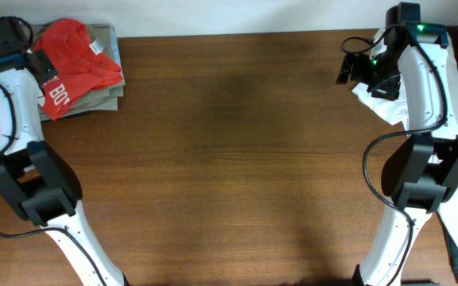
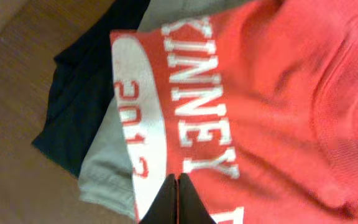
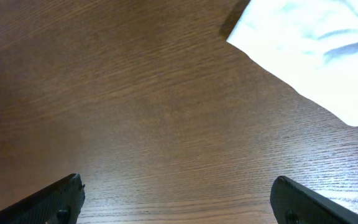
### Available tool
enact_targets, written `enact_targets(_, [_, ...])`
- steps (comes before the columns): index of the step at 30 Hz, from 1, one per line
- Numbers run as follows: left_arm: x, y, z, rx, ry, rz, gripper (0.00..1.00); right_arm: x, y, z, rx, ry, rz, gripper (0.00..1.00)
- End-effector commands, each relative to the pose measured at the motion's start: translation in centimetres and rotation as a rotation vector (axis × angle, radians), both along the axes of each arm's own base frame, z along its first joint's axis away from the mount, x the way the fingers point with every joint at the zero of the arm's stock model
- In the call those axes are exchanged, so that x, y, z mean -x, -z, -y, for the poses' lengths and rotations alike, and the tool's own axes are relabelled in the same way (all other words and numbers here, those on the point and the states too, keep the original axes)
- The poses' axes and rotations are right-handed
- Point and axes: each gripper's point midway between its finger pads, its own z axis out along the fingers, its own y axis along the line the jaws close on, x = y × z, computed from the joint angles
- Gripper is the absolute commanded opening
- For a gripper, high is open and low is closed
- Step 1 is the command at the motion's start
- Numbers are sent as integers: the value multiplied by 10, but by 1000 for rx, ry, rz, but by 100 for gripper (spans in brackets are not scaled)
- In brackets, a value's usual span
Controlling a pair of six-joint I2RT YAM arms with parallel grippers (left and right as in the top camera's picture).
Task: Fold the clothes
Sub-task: 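Place the red bundle on top of the khaki stack and release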
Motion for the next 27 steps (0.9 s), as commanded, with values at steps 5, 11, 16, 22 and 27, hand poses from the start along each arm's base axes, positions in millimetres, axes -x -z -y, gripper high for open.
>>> enact_targets(5, [28,72,-17,34,-48,-184,1,-2,-8,2,11,10,19,99])
enact_targets(11, [28,68,-22,30,-56,-174,1,-2,-8,2,11,10,20,99])
enact_targets(16, [5,-27,-17,51,-97,90,1,-2,-8,2,11,10,20,99])
enact_targets(22, [-14,81,2,158,-45,-14,2,-2,-8,2,11,10,20,99])
enact_targets(27, [11,110,-18,58,-135,-151,2,-2,-8,2,11,10,19,99])
